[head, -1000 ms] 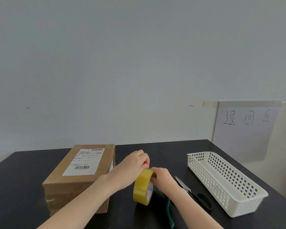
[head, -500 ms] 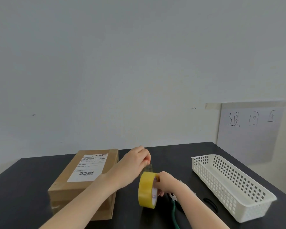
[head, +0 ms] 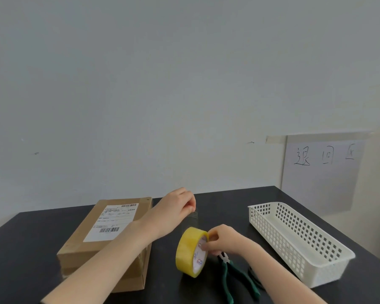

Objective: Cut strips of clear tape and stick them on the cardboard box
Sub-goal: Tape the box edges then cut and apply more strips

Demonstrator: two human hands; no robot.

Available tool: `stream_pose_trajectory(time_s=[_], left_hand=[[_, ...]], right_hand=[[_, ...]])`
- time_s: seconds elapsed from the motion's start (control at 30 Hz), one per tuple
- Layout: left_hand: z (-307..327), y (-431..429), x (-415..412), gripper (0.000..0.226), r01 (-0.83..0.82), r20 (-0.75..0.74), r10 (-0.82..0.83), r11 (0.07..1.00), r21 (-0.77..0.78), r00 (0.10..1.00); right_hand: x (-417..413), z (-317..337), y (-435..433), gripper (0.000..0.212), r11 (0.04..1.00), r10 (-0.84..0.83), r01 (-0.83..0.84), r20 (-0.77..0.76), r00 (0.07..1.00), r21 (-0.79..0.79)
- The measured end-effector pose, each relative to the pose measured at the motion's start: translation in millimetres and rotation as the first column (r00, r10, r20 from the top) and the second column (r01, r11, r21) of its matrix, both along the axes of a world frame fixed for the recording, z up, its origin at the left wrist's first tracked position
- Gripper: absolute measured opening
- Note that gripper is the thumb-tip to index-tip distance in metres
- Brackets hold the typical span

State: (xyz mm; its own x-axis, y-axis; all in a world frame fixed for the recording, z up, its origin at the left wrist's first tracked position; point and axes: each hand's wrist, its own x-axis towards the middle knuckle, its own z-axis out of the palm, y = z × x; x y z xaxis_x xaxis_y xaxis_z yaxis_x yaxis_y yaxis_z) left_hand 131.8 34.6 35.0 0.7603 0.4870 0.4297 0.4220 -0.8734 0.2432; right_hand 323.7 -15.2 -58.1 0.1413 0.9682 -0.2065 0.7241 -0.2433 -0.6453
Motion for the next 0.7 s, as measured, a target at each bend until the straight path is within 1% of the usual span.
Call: stream_pose_trajectory(time_s=[0.07, 0.13, 0.2, 0.27, 0.33, 0.4, 0.6, 0.7], left_hand=[[0, 0, 0, 0.008, -0.006, 0.006, 0.006, 1.0, -0.008, 1.0], [0, -2, 0, 0.007, -0.009, -0.001, 0.009, 1.0, -0.01, 1.0], [-1, -3, 0, 0.007, -0.007, -0.006, 0.007, 1.0, -0.013, 1.0], [0, -3, 0, 0.007, -0.005, -0.008, 0.005, 1.0, -0.012, 1.0], [0, -3, 1, 0.009, -0.004, -0.012, 0.003, 1.0, -0.01, 1.0], [0, -3, 1, 0.01, -0.004, -0.016, 0.004, 1.0, -0.009, 1.0], [0, -2, 1, 0.01, -0.005, -0.031, 0.006, 1.0, 0.006, 1.0], [0, -4, 2, 0.009, -0.006, -0.038, 0.007, 1.0, 0.025, 0.999]], right_hand=[[13, 4, -10, 0.024, 0.994, -0.065, 0.054, 0.115, 0.991, 0.095], [26, 5, -20, 0.026, 0.981, -0.159, 0.111, 0.326, 0.932, 0.161], [37, 5, -30, 0.019, 0.982, -0.186, 0.134, 0.516, 0.836, 0.136], [44, 4, -41, 0.018, 0.985, -0.174, 0.151, 0.61, 0.773, 0.089], [50, 2, -52, 0.022, 0.985, -0.16, 0.168, 0.645, 0.747, 0.05], [53, 0, -61, 0.023, 0.982, -0.16, 0.189, 0.649, 0.744, 0.025], [54, -10, -76, 0.033, 0.967, -0.176, 0.249, 0.594, 0.785, -0.042], [50, -14, -80, 0.022, 0.968, -0.181, 0.25, 0.6, 0.779, -0.032]])
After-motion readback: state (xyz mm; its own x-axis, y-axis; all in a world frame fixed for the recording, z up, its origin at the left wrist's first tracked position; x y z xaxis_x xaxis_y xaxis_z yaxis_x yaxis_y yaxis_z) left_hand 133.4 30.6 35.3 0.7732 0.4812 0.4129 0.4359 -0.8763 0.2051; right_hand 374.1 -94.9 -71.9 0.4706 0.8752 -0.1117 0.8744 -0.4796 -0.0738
